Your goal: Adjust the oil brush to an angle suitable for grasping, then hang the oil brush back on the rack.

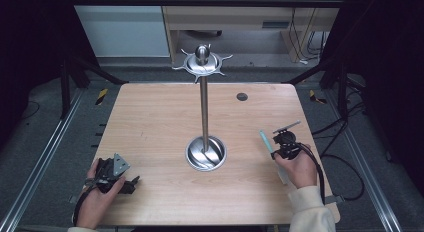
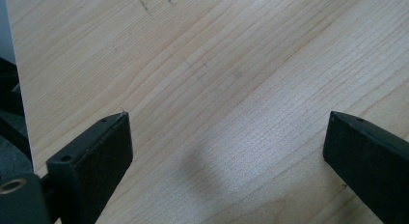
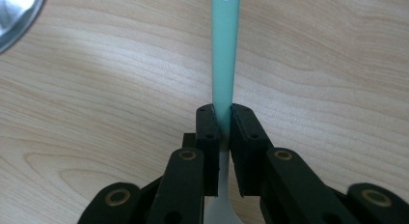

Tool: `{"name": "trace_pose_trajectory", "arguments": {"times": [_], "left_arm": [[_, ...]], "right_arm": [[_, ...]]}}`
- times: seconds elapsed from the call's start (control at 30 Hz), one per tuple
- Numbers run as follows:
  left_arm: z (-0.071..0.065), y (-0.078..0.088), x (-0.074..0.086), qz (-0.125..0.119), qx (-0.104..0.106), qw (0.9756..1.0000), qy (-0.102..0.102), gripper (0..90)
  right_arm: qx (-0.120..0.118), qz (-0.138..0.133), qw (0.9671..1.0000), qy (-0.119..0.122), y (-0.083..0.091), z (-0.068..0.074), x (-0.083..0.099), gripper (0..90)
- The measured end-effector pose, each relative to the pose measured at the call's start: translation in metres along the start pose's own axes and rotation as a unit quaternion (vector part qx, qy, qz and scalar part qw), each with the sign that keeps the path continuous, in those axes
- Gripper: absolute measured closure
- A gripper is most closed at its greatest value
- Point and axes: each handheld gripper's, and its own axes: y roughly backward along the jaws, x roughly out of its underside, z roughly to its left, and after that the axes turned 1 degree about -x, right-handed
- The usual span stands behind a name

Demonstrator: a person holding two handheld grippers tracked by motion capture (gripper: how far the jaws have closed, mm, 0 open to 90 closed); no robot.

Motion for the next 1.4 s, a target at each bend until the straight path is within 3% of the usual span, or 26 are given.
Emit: {"name": "trace_pose_trajectory", "arguments": {"times": [0.13, 0.33, 0.53, 0.6, 0.73, 0.8, 0.83, 0.9, 1.0, 1.03, 1.1, 1.13, 1.23, 1.3, 1.33, 1.37, 1.4], "left_arm": [[0.0, 0.0, 0.0, 0.0, 0.0, 1.0, 0.0, 3.1], [0.0, 0.0, 0.0, 0.0, 0.0, 1.0, 0.0, 3.1], [0.0, 0.0, 0.0, 0.0, 0.001, 1.0, 0.0, 3.1], [0.0, 0.0, 0.0, 0.0, 0.001, 1.0, 0.0, 3.1], [0.0, 0.0, 0.0, 0.0, 0.001, 1.0, 0.0, 3.1], [0.0, 0.0, 0.0, 0.0, 0.001, 1.0, 0.0, 3.1], [0.0, 0.0, 0.0, 0.0, 0.001, 1.0, 0.0, 3.1], [0.0, 0.0, 0.0, 0.0, 0.001, 1.0, 0.0, 3.1], [0.0, 0.0, 0.0, -0.001, 0.0, 1.0, 0.002, 3.1], [0.0, 0.0, 0.0, -0.001, 0.0, 1.0, 0.002, 3.1], [0.0, 0.0, 0.0, -0.001, 0.0, 1.0, 0.002, 3.1], [0.001, 0.0, 0.0, -0.001, 0.0, 1.0, 0.002, 3.1], [0.0, 0.0, 0.0, -0.001, 0.0, 1.0, 0.001, 3.1], [0.0, 0.0, 0.0, -0.001, 0.0, 1.0, 0.001, 3.1], [0.0, 0.0, 0.0, -0.001, 0.0, 1.0, 0.001, 3.1], [0.0, 0.0, 0.0, -0.001, 0.0, 1.0, 0.001, 3.1], [0.0, 0.0, 0.0, -0.001, 0.0, 1.0, 0.001, 3.1]], "right_arm": [[-0.005, -0.012, 0.9999, 0.001, 0.005, 0.001, -0.001, 82.5], [-0.024, -0.05, 0.9983, 0.019, 0.017, 0.007, -0.004, 82.6], [-0.049, -0.11, 0.9918, 0.044, 0.038, 0.023, -0.011, 82.6], [-0.051, -0.118, 0.9905, 0.048, 0.042, 0.025, -0.013, 82.6], [-0.06, -0.156, 0.9835, 0.07, 0.058, 0.039, -0.017, 82.6], [-0.063, -0.161, 0.9821, 0.074, 0.061, 0.041, -0.018, 82.6], [-0.065, -0.173, 0.9793, 0.081, 0.067, 0.046, -0.019, 82.6], [-0.067, -0.182, 0.9769, 0.089, 0.072, 0.051, -0.02, 82.6], [-0.069, -0.194, 0.9742, 0.093, 0.078, 0.055, -0.021, 82.6], [-0.072, -0.21, 0.9701, 0.099, 0.083, 0.059, -0.021, 82.6], [-0.075, -0.214, 0.9689, 0.099, 0.087, 0.06, -0.022, 82.6], [-0.079, -0.227, 0.9651, 0.104, 0.093, 0.063, -0.021, 82.6], [-0.08, -0.237, 0.9623, 0.107, 0.099, 0.066, -0.021, 82.6], [-0.089, -0.251, 0.9575, 0.11, 0.107, 0.07, -0.021, 82.6], [-0.089, -0.251, 0.9575, 0.11, 0.107, 0.07, -0.021, 82.6], [-0.091, -0.261, 0.9541, 0.116, 0.112, 0.073, -0.021, 82.6], [-0.091, -0.261, 0.9541, 0.116, 0.112, 0.073, -0.021, 82.6]]}}
